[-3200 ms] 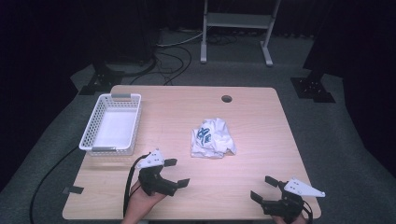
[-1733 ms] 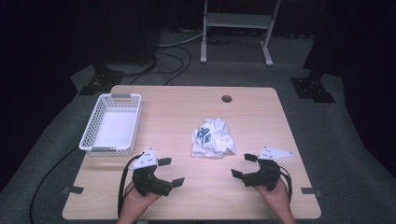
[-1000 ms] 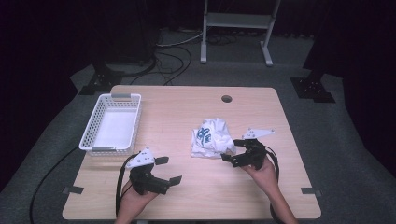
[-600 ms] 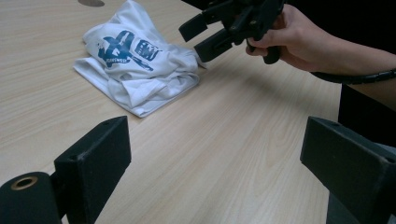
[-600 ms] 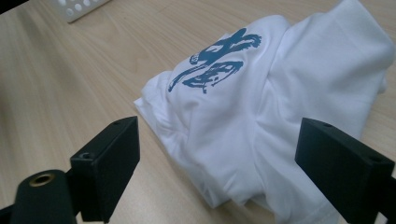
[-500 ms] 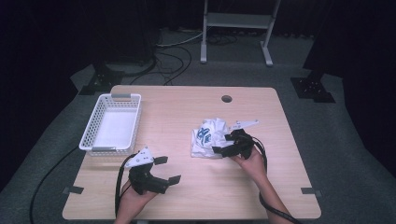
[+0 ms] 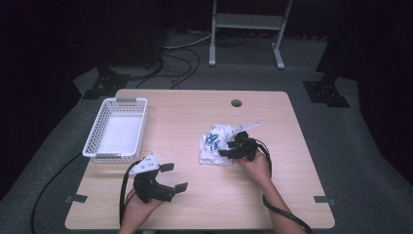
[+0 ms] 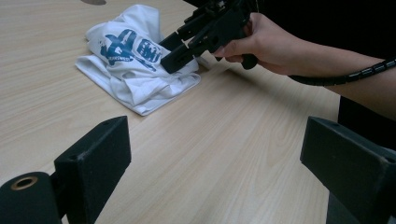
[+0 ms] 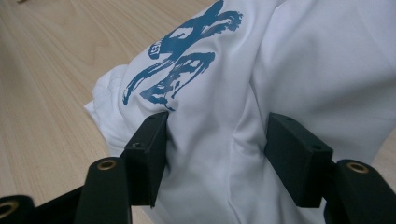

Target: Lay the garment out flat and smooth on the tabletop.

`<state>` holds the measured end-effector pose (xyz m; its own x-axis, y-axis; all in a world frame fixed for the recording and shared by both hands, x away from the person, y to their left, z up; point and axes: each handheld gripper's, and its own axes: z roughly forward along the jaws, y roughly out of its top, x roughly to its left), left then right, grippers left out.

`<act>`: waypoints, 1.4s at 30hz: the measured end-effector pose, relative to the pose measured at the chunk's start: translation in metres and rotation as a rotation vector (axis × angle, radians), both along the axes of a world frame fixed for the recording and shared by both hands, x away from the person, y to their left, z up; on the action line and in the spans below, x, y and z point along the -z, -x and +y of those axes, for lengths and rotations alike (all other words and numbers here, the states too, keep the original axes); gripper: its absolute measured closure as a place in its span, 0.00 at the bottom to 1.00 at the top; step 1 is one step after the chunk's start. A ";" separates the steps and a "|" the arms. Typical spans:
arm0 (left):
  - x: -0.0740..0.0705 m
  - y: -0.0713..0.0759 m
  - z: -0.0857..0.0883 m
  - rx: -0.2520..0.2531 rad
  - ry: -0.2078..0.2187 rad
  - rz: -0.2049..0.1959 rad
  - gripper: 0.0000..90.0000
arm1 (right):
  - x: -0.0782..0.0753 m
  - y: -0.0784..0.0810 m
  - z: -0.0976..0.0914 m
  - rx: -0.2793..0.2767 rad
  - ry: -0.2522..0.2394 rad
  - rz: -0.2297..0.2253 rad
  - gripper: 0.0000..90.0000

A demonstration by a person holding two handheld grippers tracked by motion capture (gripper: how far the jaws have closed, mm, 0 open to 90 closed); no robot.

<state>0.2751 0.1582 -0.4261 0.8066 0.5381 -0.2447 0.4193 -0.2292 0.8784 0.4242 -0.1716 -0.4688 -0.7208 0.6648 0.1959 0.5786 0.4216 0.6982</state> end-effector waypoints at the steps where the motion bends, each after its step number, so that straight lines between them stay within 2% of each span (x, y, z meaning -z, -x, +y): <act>1: 0.000 0.000 0.000 0.001 0.000 0.001 0.09 | 0.000 0.000 0.000 0.002 -0.002 0.001 0.46; 8: 0.000 0.000 -0.001 0.003 -0.004 0.000 0.09 | 0.002 0.007 -0.002 -0.006 0.007 -0.012 0.49; 14: -0.001 0.001 -0.002 0.002 -0.006 -0.004 0.08 | 0.002 0.020 0.000 -0.030 0.012 -0.013 0.49; 24: 0.000 0.002 -0.005 0.011 -0.014 0.000 0.08 | 0.002 0.053 0.004 -0.041 0.005 -0.002 0.49; 31: 0.002 0.001 -0.007 0.016 -0.018 0.002 0.08 | 0.004 0.079 0.007 -0.025 -0.026 0.008 0.49; 42: 0.003 0.002 -0.009 0.020 -0.022 0.004 0.09 | 0.004 0.116 0.020 -0.059 -0.041 0.019 0.49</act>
